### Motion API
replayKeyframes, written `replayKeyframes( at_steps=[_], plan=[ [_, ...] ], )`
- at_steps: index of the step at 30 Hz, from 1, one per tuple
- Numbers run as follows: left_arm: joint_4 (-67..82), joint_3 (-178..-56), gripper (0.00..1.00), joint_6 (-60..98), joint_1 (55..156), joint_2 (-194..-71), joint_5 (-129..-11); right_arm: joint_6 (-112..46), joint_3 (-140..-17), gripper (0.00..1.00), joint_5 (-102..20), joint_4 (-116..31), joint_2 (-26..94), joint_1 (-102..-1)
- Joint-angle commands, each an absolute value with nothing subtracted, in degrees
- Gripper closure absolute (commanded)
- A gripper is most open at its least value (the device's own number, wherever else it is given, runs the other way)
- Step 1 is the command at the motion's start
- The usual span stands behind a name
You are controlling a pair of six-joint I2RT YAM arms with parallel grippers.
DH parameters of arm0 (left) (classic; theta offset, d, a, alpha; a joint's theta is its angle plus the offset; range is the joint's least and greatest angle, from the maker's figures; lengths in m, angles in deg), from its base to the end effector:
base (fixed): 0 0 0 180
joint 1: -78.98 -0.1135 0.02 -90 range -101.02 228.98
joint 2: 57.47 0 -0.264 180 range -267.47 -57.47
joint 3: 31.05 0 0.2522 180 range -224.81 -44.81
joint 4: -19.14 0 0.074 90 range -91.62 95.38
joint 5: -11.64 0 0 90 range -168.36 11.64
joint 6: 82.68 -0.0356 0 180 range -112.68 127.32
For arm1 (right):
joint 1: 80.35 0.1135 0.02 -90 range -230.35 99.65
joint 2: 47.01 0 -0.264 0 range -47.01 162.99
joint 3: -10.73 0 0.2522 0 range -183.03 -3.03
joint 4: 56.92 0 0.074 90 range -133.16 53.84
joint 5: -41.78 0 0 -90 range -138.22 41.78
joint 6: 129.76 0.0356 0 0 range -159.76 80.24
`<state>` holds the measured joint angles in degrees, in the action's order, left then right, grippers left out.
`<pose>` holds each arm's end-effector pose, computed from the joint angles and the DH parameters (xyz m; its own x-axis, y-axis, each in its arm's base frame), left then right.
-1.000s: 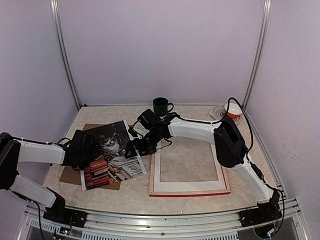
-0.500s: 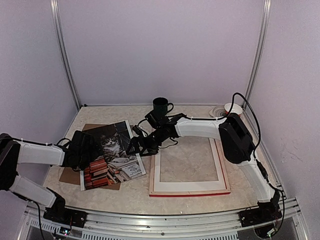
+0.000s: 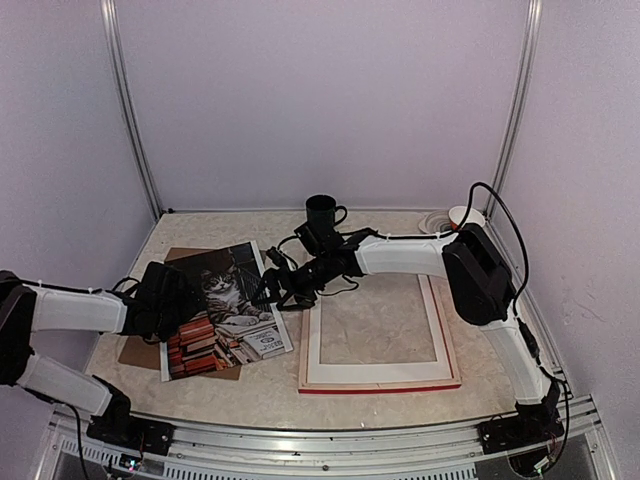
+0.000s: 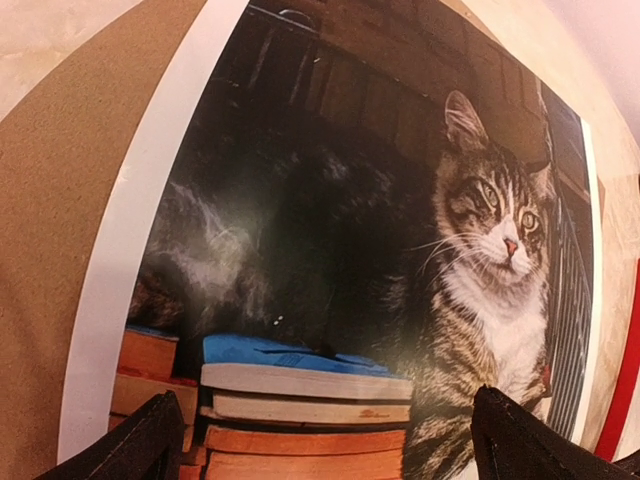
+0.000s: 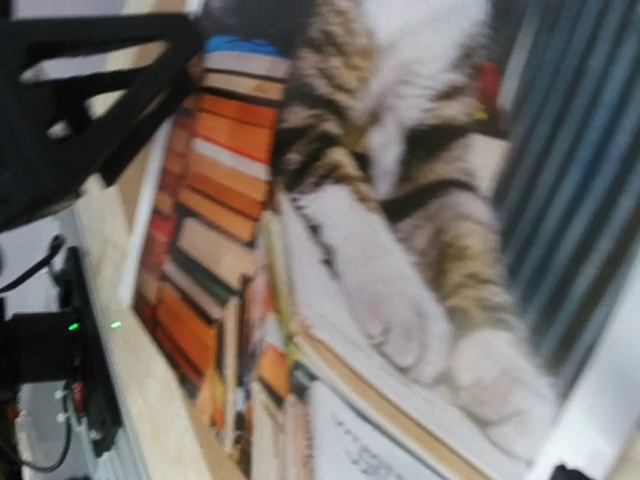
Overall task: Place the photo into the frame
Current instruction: Pick up the photo from the backboard.
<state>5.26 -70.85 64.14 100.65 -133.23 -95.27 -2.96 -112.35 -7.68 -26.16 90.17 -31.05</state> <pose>0.2165 -0.0749 0.1387 -0.5385 -0.6477 -0.5390 -0.4965 0.7607 -0.4181 0.3280 0.4168 0.1602 -0.8934 -0.3406 -0.2929 -0.4264 0.4375 0.7917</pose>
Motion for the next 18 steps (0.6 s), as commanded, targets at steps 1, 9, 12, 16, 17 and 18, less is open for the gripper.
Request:
replayKeyframes(
  at_steps=[1,9,12,16,17,18],
  plan=[
    [-3.94,-71.78,0.01,64.98,100.39,-129.37,-98.03,-4.44,-116.78,0.01,-12.95,-20.29,90.22,-31.19],
    [-15.46,-77.07,0.01,65.48,98.55,-123.52,-106.18,-6.16,-121.55,0.01,-16.99,-15.14,93.65,-29.64],
    [-14.01,-75.40,0.01,64.61,95.29,-125.06,-99.66,-6.19,-121.80,0.01,-17.25,-15.04,94.04,-29.47],
    [-10.49,-72.16,0.01,63.96,92.05,-126.08,-92.93,-6.60,-121.98,0.01,-17.64,-14.62,94.62,-29.29],
    [-10.10,-71.57,0.01,63.78,91.47,-126.15,-92.24,-6.77,-122.14,0.01,-17.83,-14.44,94.76,-29.13],
    [-9.48,-71.15,0.01,63.38,90.66,-126.23,-91.42,-6.92,-122.31,0.01,-18.00,-14.23,94.96,-29.19]
  ],
)
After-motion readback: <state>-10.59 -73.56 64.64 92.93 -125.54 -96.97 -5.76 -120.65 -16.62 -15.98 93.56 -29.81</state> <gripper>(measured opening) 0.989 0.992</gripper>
